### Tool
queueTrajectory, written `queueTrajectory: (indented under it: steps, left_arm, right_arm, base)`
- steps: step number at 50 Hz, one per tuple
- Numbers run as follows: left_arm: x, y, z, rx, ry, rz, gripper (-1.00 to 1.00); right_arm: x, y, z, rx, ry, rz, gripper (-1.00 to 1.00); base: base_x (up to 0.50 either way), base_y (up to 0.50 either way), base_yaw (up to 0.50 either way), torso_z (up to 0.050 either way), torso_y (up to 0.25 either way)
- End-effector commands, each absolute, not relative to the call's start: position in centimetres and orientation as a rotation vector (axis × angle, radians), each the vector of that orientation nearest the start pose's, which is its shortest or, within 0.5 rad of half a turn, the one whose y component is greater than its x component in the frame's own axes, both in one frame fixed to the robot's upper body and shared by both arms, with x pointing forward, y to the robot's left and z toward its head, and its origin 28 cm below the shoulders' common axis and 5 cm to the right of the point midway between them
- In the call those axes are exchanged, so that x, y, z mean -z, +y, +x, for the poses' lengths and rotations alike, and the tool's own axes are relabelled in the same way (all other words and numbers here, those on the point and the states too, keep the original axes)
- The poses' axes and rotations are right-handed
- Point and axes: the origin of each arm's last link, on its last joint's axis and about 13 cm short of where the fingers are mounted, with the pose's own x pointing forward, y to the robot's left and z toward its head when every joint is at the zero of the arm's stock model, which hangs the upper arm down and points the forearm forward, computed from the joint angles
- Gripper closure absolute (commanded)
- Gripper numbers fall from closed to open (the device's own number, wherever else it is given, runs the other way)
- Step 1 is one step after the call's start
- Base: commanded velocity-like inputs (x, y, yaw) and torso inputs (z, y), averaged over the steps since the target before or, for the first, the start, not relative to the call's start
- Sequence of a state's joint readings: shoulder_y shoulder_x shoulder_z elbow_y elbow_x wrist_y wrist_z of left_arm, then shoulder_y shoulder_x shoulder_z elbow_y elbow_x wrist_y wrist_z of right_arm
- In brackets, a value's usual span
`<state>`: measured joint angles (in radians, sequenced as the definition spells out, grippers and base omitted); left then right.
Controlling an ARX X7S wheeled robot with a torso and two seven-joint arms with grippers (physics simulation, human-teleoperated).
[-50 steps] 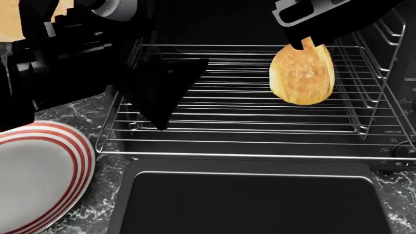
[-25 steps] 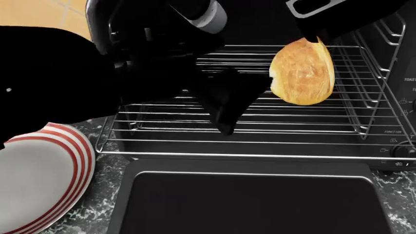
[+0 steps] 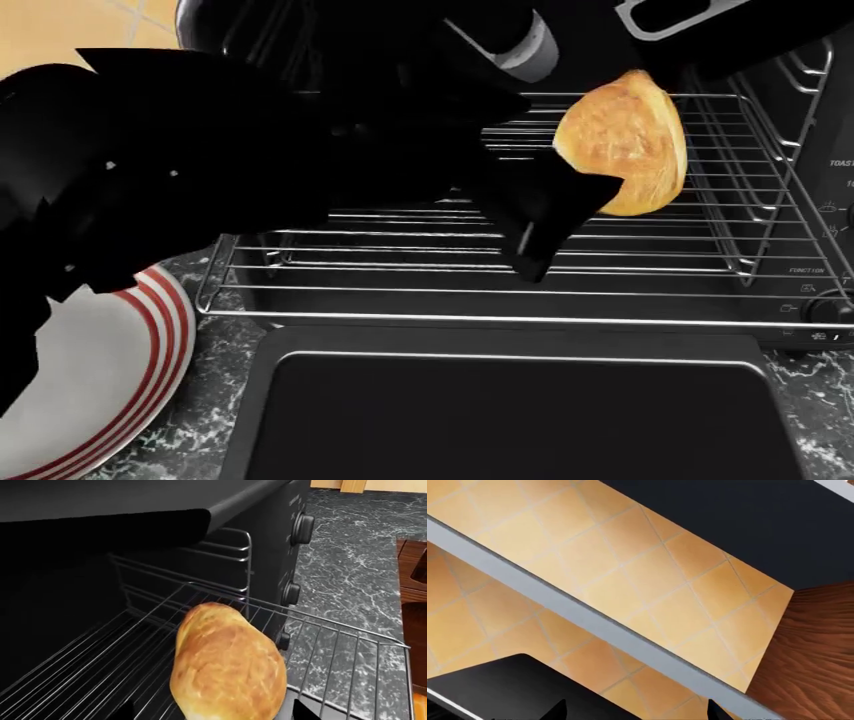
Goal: Pick the bread from the top rack and place it on the plate on the counter.
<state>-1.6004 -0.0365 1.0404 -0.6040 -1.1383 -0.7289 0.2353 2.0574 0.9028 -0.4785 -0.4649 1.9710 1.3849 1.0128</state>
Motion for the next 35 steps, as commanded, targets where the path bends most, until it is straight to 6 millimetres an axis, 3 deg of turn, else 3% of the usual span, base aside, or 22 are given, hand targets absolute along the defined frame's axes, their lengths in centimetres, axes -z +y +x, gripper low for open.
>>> queueTrajectory:
  steps: [1, 32, 33, 35]
  left_arm:
    - [-30.82, 7.31, 37.37, 1.041, 0.246, 0.225, -1.00]
    - [-30.47, 7.00, 37.42, 1.059, 0.250, 0.242, -1.00]
    - [-30.45, 6.92, 37.43, 1.060, 0.236, 0.245, 1.00]
    - [-30.37, 6.89, 37.42, 1.065, 0.236, 0.244, 1.00]
  right_arm:
    - [-43.04, -15.62, 12.69, -0.060, -0.452, -0.517, -1.00]
    - [-42.60, -16.06, 12.45, -0.053, -0.443, -0.516, -1.00]
    - [-42.65, -16.08, 12.43, -0.052, -0.443, -0.516, -1.00]
    - [-42.73, -16.10, 12.41, -0.050, -0.443, -0.519, -1.00]
  base:
    - [0.00, 0.00, 0.00, 0.000, 0.000]
    - [0.00, 0.00, 0.00, 0.000, 0.000]
    - [0.00, 0.00, 0.00, 0.000, 0.000]
    - [0.00, 0.00, 0.00, 0.000, 0.000]
